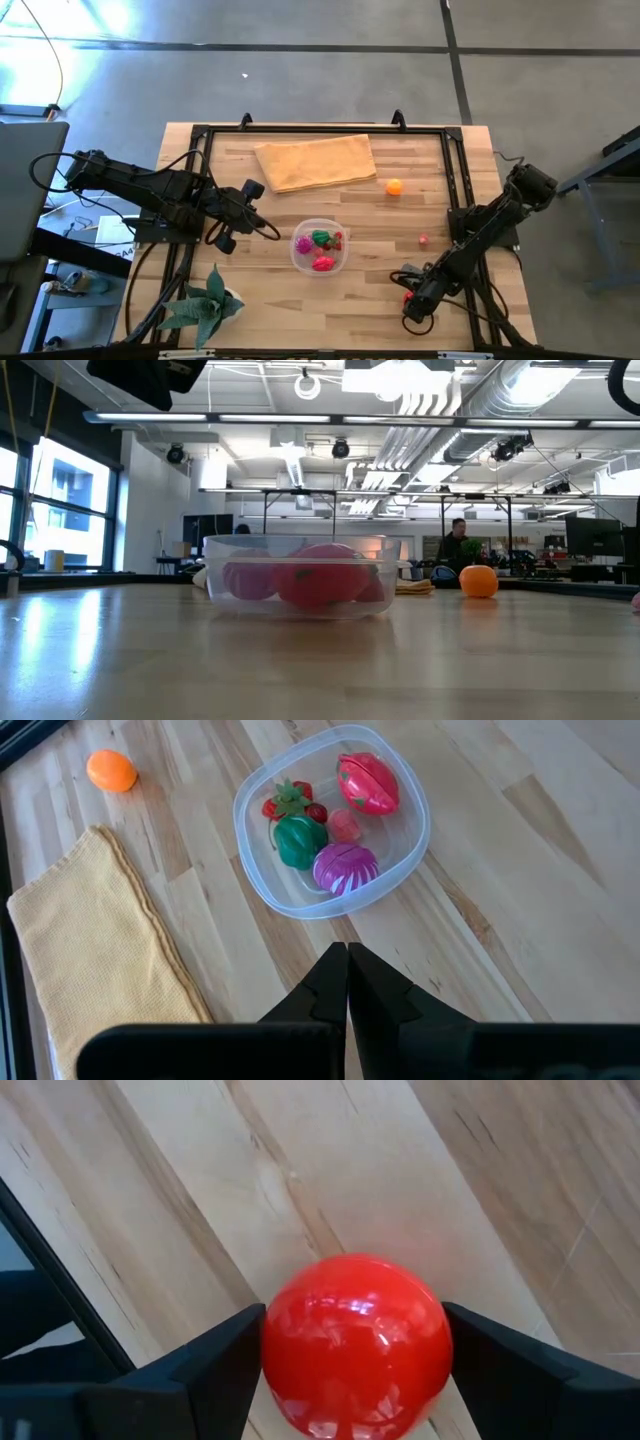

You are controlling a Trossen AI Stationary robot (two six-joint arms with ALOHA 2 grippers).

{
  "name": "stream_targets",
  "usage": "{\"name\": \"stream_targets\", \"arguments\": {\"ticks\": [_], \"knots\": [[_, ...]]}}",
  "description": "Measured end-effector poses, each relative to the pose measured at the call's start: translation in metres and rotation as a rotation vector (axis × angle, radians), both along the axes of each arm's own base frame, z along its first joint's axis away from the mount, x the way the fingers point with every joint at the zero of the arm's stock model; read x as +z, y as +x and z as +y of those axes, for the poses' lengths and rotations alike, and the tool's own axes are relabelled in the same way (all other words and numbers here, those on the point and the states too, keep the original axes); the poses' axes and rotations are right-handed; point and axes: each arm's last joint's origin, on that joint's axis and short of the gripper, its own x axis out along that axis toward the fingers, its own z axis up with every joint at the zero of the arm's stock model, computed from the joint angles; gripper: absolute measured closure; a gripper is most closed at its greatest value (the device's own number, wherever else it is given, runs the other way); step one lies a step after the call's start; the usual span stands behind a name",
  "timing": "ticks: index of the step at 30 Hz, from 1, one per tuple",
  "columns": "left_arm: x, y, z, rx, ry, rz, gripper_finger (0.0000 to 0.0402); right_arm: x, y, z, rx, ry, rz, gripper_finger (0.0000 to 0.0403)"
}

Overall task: Pick and placing Produce into tupperware
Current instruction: Put the red tomato into the transparent bin

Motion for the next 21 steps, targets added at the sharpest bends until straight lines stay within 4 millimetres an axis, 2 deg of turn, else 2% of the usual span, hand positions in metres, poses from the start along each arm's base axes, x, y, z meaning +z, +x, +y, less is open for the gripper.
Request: {"name": "stream_targets", "arguments": {"ticks": [11, 21], "knots": [[-0.0001, 0.0000, 0.0001, 0.000, 0.000, 0.001, 0.0399, -0.0011, -0.0005, -0.0007, 0.004, -0.011, 0.001, 0.0151], [-0.0001, 0.0000, 0.0000, 0.000, 0.000, 0.000, 0.0399, -0.0008, 0.0000, -0.0003, 0.020, -0.014, -0.007, 0.0153]]}}
